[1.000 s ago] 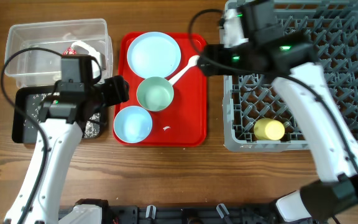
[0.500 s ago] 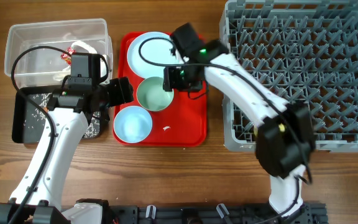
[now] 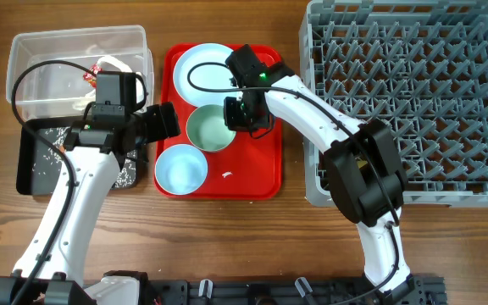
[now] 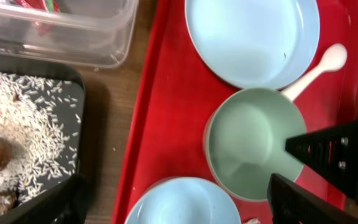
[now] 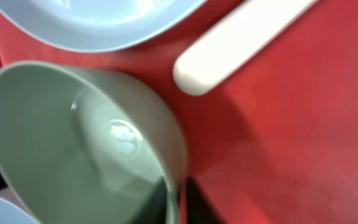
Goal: Sort waste into correct bins and load items into the dishwasher rack
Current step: 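Reach the right gripper to the green bowl and grasp its rim, then lift the green bowl and set it upright in the dish rack, then reach the right gripper to the light-blue bowl and grasp its rim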
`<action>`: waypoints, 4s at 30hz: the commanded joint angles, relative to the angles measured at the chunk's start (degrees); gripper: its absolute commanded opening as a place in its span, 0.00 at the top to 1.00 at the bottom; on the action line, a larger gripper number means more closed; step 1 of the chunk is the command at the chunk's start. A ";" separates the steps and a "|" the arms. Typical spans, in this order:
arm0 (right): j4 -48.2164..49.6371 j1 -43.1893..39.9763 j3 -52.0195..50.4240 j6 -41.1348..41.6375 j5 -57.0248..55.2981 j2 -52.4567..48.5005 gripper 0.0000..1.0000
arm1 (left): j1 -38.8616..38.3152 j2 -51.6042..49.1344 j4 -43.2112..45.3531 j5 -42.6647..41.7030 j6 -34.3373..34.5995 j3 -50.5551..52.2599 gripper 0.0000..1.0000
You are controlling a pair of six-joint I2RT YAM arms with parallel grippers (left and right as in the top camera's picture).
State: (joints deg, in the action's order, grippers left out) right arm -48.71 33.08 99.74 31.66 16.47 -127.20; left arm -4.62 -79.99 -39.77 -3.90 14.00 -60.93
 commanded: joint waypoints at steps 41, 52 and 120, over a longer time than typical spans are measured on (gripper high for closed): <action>29.49 -16.92 3.61 -43.93 -80.41 5.27 0.96 | 9.66 0.26 2.03 1.20 -0.72 -0.48 0.00; 29.33 -14.82 2.97 -51.49 -77.31 1.40 0.96 | 9.68 0.26 2.03 1.20 -0.72 -0.48 0.00; 17.03 12.87 -20.31 10.51 -3.80 13.03 0.46 | 9.66 0.26 2.03 1.20 -0.72 -0.48 0.00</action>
State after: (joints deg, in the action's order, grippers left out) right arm -33.12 44.64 79.90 38.06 17.39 -111.13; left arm 4.84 -79.99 -37.89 -3.03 13.96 -60.93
